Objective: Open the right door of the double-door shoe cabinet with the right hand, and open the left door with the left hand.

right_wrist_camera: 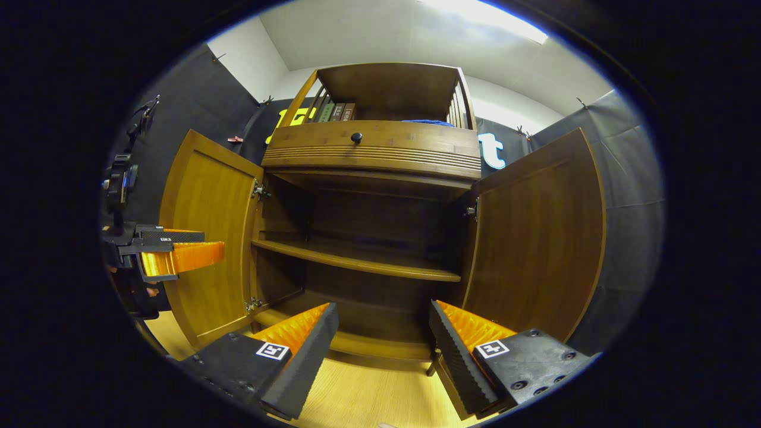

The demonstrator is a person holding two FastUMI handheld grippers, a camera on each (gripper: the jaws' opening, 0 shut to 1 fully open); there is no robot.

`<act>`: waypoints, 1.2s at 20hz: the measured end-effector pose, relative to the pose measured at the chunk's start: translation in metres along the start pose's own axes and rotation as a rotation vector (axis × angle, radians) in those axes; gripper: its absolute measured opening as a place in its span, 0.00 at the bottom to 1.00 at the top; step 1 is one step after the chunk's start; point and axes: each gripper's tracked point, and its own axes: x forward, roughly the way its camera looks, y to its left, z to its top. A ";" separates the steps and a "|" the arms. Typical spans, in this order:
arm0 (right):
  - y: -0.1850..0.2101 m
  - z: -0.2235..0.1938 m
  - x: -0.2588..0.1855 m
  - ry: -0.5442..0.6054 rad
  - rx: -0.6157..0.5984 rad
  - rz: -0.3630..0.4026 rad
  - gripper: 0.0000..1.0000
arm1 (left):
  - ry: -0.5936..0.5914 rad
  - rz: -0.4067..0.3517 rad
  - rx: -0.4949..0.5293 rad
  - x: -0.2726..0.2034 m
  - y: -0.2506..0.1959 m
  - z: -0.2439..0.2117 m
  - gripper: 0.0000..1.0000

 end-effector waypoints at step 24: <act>0.005 0.008 0.006 -0.005 0.056 0.031 0.98 | -0.003 -0.017 0.012 0.008 -0.003 -0.005 0.96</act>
